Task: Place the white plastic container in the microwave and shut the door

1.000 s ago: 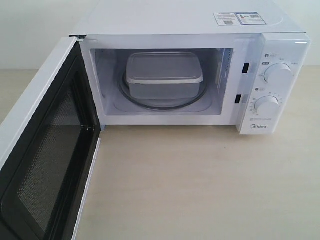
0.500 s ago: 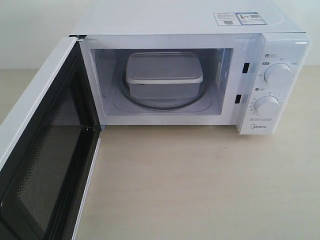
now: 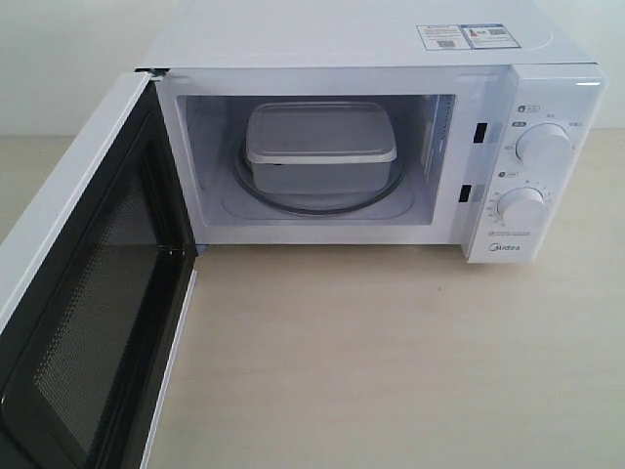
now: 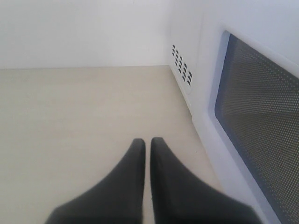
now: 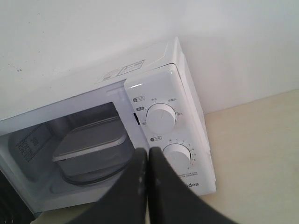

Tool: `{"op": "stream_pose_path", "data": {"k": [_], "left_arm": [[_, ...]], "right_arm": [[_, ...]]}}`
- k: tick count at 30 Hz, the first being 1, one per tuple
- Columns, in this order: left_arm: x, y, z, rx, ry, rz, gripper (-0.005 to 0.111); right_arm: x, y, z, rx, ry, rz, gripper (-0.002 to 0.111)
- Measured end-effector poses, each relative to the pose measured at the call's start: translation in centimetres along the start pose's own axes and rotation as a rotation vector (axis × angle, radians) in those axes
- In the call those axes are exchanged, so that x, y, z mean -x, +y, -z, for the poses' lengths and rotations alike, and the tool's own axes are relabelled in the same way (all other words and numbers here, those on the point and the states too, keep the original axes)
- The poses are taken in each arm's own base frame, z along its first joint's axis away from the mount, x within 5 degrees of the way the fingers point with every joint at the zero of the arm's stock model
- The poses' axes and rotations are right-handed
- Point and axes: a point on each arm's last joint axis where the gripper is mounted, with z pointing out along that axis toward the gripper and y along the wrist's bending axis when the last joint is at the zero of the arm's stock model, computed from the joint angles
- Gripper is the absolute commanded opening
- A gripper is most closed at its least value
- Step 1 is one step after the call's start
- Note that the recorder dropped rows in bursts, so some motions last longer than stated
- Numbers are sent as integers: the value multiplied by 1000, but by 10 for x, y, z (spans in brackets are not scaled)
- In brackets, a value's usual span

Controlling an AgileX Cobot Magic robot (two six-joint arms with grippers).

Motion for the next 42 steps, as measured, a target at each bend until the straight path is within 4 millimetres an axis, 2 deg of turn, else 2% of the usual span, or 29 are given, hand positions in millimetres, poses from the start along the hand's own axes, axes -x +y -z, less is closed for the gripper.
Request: {"op": "stream_pose_path", "data": {"k": [24, 33, 42], "left_arm": [[0, 0, 0, 0, 0, 0, 4], [0, 0, 0, 0, 0, 0, 4], [0, 0, 0, 0, 0, 0, 4]], "right_arm": [[-1, -8, 0, -82, 13, 88, 0], [-38, -29, -6, -179, 99, 26, 0], [-42, -34, -6, -215, 106, 82, 0]]}}
